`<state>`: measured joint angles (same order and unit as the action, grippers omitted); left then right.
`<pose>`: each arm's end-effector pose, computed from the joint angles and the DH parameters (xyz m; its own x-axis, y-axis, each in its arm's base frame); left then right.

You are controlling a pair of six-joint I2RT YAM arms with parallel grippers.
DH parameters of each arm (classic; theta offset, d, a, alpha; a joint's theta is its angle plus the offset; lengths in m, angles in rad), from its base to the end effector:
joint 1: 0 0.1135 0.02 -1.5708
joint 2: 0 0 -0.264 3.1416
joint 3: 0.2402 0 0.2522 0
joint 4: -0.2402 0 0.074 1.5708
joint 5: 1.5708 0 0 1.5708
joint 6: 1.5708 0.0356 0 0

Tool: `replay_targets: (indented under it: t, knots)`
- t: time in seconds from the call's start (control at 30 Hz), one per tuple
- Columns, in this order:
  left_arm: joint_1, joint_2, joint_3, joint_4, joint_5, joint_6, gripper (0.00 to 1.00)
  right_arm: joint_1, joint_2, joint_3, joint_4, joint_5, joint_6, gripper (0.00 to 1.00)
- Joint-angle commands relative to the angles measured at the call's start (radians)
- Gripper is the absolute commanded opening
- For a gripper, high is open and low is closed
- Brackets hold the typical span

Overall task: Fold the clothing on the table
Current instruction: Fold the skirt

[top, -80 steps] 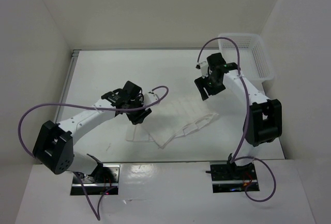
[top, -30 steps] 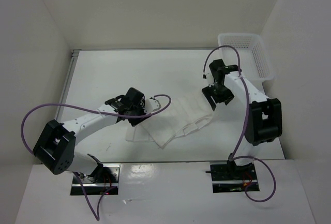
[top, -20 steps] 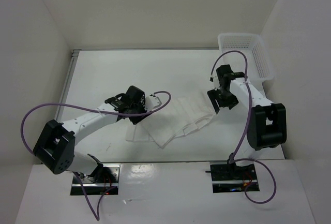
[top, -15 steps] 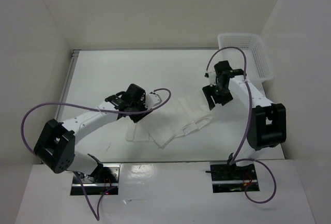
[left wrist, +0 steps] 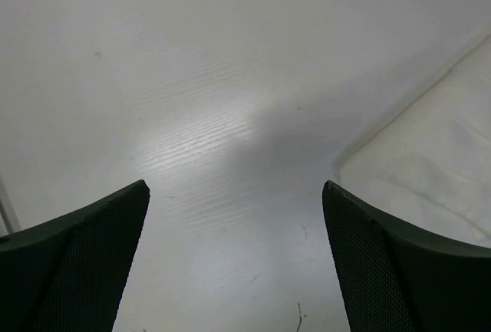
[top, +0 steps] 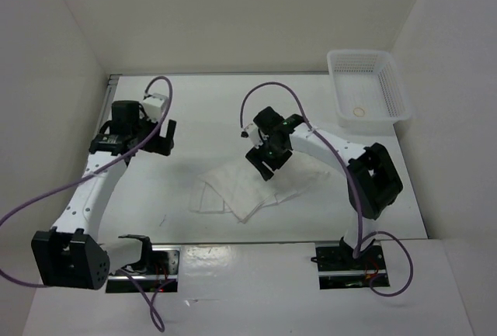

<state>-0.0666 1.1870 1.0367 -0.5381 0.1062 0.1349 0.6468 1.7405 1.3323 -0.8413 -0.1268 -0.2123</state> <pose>0.2560 -0.0209 0.3114 -0.6082 0.1746 -0.7743 0.2318 0.9721 0.0371 0.2748 0.2132 0.2278 -0.6075 -0.7207 -0.3340 -0.7751 0.6298 0.0507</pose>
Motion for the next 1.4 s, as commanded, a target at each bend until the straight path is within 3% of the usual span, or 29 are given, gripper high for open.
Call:
replay_targets:
  t: [0.0, 0.2, 0.43, 0.7, 1.17, 1.37]
  knots:
    - [0.092, -0.049, 0.026, -0.051, 0.052, -0.066, 0.99, 0.004, 0.017, -0.022, 0.077, 0.050, 0.059, 0.73]
    - [0.255, -0.141, -0.030, -0.022, 0.093, -0.084, 0.99, 0.023, 0.091, -0.036, 0.137, 0.078, 0.111, 0.73]
    - [0.367, -0.150, -0.058, -0.013, 0.128, -0.084, 0.99, 0.088, 0.203, -0.022, 0.228, 0.087, 0.203, 0.73]
    - [0.387, -0.150, -0.058, -0.022, 0.147, -0.075, 0.99, 0.099, 0.315, 0.056, 0.288, 0.176, 0.301, 0.75]
    - [0.387, -0.121, -0.058, -0.032, 0.196, -0.044, 0.99, 0.067, 0.393, 0.283, 0.320, 0.325, 0.281, 0.76]
    - [0.369, -0.112, -0.058, -0.053, 0.234, -0.015, 0.99, 0.010, 0.184, 0.315, 0.269, 0.191, 0.220, 0.80]
